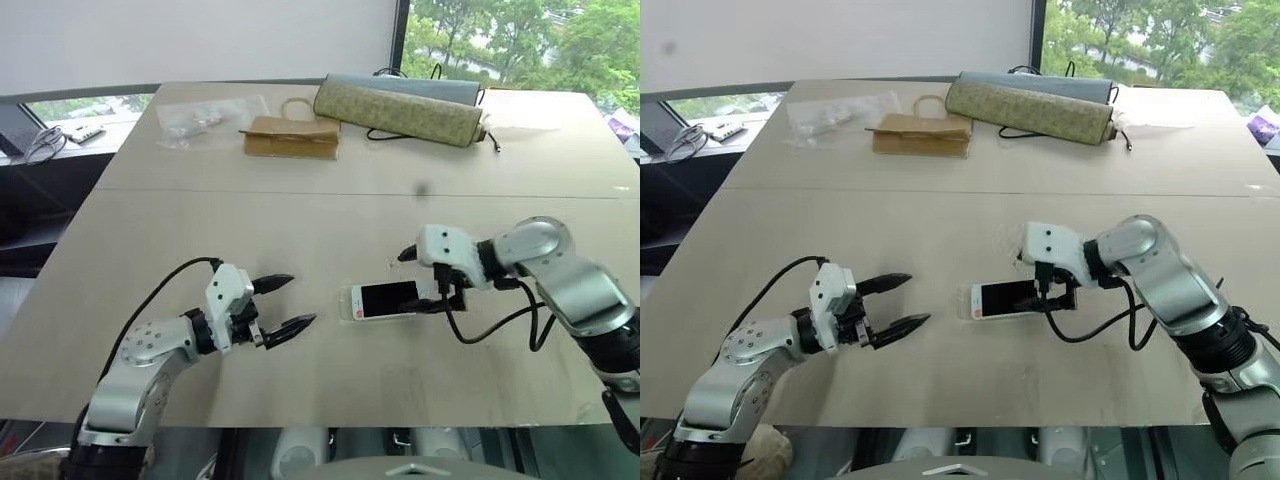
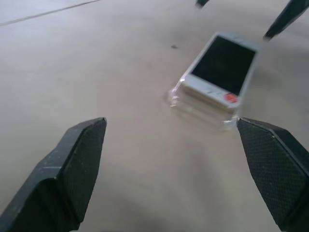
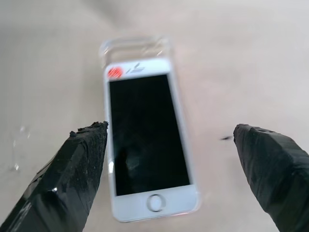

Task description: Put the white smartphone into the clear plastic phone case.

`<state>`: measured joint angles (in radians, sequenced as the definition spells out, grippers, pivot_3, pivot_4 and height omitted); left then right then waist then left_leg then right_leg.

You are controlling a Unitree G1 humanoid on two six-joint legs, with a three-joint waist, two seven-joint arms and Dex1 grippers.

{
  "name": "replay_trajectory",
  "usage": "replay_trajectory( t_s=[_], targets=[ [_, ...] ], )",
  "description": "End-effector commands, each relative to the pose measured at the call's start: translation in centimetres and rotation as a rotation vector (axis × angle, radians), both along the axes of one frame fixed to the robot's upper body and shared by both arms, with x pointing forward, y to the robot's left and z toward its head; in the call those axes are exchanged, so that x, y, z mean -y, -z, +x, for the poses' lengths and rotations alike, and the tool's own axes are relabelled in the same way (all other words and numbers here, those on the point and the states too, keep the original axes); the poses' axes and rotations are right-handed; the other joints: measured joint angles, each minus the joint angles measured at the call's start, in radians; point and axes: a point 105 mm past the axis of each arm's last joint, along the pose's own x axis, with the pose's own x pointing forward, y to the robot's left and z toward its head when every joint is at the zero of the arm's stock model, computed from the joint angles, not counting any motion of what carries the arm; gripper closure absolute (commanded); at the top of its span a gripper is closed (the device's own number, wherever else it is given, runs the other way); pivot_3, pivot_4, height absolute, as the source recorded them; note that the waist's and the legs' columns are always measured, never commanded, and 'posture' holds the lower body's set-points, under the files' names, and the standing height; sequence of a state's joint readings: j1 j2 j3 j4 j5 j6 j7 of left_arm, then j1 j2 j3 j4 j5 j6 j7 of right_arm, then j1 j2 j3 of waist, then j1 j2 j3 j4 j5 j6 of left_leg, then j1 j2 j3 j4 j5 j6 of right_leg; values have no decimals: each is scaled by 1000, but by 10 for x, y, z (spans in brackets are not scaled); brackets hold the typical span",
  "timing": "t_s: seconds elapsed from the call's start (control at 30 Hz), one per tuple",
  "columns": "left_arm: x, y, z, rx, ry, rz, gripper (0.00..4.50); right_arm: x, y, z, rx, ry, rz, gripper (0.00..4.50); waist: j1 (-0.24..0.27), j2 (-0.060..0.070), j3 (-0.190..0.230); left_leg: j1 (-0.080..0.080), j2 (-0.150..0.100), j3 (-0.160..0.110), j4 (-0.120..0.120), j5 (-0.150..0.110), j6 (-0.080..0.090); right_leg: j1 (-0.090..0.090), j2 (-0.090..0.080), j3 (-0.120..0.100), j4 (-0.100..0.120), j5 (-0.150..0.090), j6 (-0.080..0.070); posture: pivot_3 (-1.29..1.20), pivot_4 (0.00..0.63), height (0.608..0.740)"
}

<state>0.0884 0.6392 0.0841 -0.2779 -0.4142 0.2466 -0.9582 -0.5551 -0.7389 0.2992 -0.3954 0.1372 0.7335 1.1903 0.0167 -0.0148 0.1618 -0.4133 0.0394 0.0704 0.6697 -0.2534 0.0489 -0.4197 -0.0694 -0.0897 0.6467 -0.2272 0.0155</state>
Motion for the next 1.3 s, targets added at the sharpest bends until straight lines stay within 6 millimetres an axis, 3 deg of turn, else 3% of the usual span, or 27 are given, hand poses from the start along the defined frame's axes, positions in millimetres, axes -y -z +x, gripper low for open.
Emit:
replay_trajectory(
  t_s=[0.03,0.13,0.33,0.4,0.83,1.3],
  targets=[
    [4,0,3,41,24,34,0,8,-14,-3,39,43,31,43,-2,0,0,0,0,0,0,0,0,0,0,0,0,0,0,0,150,740],
    [11,2,3,32,75,38,833,17,-17,-3,31,99,44,1359,-2,0,0,0,0,1,0,0,0,0,-1,1,0,0,0,0,150,740],
    [24,6,3,1,172,36,3696,31,-13,-6,32,175,31,4384,-3,0,0,0,0,0,0,0,0,0,0,1,0,0,0,0,150,740],
    [26,9,3,-11,197,50,4471,36,-9,-7,33,197,12,4500,-2,0,0,0,0,0,0,0,0,0,1,0,0,0,0,0,150,740],
    [38,24,10,-51,265,106,4471,50,15,-13,34,237,-67,4500,0,0,0,0,0,1,1,0,1,0,1,1,0,0,1,0,150,740],
    [44,25,11,-55,275,111,4471,24,26,-21,16,143,-62,4500,-2,0,0,0,0,1,1,0,1,0,2,1,0,0,1,0,150,740]
  ],
)
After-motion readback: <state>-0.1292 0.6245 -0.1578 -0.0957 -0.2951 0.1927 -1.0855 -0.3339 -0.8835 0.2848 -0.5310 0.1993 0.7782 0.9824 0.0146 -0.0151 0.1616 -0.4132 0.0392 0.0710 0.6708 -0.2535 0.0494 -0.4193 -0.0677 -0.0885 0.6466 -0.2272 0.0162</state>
